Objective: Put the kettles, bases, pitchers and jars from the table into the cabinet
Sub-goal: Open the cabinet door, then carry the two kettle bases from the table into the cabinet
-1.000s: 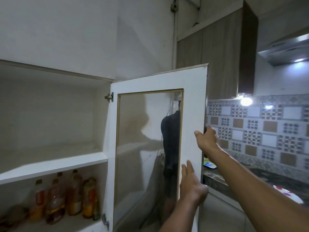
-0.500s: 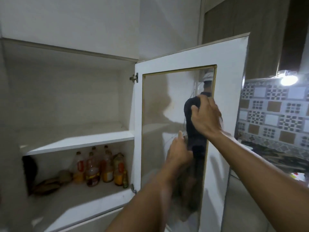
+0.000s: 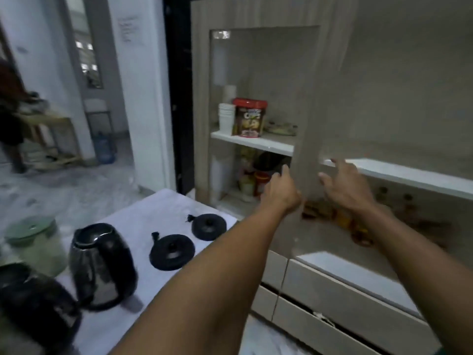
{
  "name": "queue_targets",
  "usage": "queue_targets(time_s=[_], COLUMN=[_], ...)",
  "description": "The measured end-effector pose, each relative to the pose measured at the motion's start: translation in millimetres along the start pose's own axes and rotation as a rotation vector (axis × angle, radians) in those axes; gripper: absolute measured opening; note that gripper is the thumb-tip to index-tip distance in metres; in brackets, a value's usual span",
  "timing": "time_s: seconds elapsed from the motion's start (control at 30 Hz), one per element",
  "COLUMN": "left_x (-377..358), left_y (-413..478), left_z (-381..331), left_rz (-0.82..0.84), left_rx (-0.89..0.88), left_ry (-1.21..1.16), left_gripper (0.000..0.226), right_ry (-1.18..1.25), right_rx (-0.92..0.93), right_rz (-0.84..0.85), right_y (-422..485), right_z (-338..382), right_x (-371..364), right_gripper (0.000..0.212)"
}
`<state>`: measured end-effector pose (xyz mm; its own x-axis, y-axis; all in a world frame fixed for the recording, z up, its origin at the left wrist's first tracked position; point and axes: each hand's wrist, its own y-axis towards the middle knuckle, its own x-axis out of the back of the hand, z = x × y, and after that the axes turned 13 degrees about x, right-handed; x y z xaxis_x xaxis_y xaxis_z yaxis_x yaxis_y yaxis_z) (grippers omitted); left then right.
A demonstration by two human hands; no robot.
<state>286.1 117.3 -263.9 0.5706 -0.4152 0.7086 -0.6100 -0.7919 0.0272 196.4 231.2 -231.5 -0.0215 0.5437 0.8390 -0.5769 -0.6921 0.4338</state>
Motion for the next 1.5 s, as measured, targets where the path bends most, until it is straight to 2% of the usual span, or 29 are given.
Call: queue_targets(time_s=[0.13, 0.3, 0.37, 0.5, 0.57, 0.63, 0.7, 0.83, 0.97, 1.1, 1.27, 1.37, 1.5], left_x=[34, 24, 6, -41, -62, -79, -89, -92, -95, -102, -91, -66, -19], left_y=[46, 87, 103, 125, 131, 131, 129, 127, 127, 124, 111, 108, 105], left_z=[135, 258, 291, 328, 340, 348, 352, 352, 348, 343, 341, 329, 287], left_rz=[-0.143, -0.205, -0.216, -0.095, -0.079, -0.096, -0.158, -0.247, -0.308, -0.301, -0.278, -0.313, -0.32], left_rx=[0.308, 0.668, 0.793, 1.059, 1.146, 1.188, 1.196, 1.187, 1.212, 1.274, 1.212, 1.103, 0.824], left_ry=[0.079, 0.113, 0.149, 0.234, 0.247, 0.212, 0.195, 0.242, 0.238, 0.198, 0.221, 0.235, 0.262], left_gripper=[0.061, 0.061, 0.075, 0.133, 0.143, 0.145, 0.145, 0.147, 0.118, 0.108, 0.108, 0.103, 0.107], right_ry=[0.111, 0.153, 0.144, 0.03, -0.012, -0.01, 0.045, 0.127, 0.181, 0.178, 0.207, 0.234, 0.249], right_rx=[0.176, 0.356, 0.42, 0.505, 0.525, 0.533, 0.534, 0.536, 0.522, 0.498, 0.446, 0.389, 0.281], right_rz=[0.215, 0.512, 0.641, 0.93, 1.021, 1.084, 1.073, 1.012, 0.977, 0.921, 0.828, 0.727, 0.533], right_y=[62, 121, 137, 149, 152, 151, 146, 143, 137, 125, 103, 99, 94], right_z=[57, 102, 103, 78, 60, 47, 38, 36, 34, 36, 38, 48, 54], right_x=[-114, -267, -328, -418, -451, -474, -484, -485, -483, -480, -461, -433, -367], right_gripper=[0.062, 0.057, 0.068, 0.113, 0.132, 0.14, 0.139, 0.117, 0.106, 0.099, 0.098, 0.092, 0.094])
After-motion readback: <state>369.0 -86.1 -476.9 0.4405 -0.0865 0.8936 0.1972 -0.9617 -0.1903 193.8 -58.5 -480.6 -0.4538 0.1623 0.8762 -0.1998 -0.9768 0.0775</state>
